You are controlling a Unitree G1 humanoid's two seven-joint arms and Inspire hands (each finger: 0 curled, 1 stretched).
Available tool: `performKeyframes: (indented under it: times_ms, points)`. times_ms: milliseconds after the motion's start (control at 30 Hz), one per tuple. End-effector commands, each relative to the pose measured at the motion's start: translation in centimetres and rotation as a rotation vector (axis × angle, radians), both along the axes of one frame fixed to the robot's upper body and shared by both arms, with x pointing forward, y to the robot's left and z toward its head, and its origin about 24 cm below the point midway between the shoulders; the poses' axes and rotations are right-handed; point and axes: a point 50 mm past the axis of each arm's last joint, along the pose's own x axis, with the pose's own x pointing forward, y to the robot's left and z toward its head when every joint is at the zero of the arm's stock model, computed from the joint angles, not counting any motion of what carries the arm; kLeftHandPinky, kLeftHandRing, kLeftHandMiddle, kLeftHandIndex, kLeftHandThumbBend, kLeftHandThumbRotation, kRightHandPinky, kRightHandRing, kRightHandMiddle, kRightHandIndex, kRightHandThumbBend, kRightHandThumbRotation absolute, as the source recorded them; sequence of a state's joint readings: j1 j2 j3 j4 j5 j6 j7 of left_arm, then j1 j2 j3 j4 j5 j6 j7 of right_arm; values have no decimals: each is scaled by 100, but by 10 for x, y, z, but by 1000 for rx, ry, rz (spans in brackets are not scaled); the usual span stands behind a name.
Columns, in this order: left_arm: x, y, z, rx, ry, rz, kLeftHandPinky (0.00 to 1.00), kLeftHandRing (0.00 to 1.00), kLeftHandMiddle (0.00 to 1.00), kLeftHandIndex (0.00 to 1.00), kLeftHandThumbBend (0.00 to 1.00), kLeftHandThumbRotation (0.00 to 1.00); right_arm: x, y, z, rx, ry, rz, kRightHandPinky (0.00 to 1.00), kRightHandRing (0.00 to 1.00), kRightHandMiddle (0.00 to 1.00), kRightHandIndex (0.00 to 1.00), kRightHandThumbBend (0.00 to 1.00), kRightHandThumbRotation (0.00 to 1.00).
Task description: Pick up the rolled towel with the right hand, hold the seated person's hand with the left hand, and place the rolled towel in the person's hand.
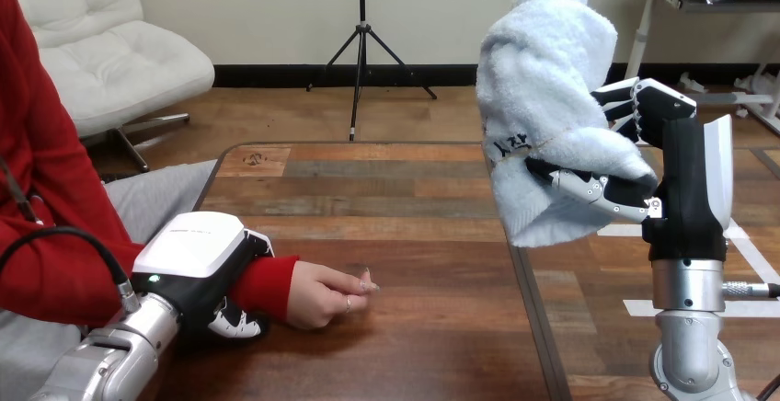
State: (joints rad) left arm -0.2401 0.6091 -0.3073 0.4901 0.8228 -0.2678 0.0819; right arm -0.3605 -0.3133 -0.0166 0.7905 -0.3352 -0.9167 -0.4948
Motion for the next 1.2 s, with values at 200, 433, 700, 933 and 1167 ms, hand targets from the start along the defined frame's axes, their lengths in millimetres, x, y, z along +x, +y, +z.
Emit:
performKeyframes:
  times_ms: [200,433,700,933,1167]
  points:
    - [10,-9,6,-33,-4,-17,43,48,51,50,81,1,9,-1,29,25,-129,-13,16,21,32,44,77,0]
    - [10,-11,6,-47,4,-21,41,45,47,47,78,0,9,-1,29,27,-133,-10,15,21,32,44,78,0]
    - [10,-13,6,-66,0,-26,38,41,42,43,76,0,9,-1,29,20,-131,-13,16,22,32,44,77,0]
    - [10,-14,10,-91,-29,-24,34,37,40,40,71,0,9,-1,27,22,-117,-8,17,23,33,44,76,0]
    - [11,-14,15,-88,-45,-20,33,36,39,40,69,0,10,1,23,49,-95,5,16,21,32,44,76,0]
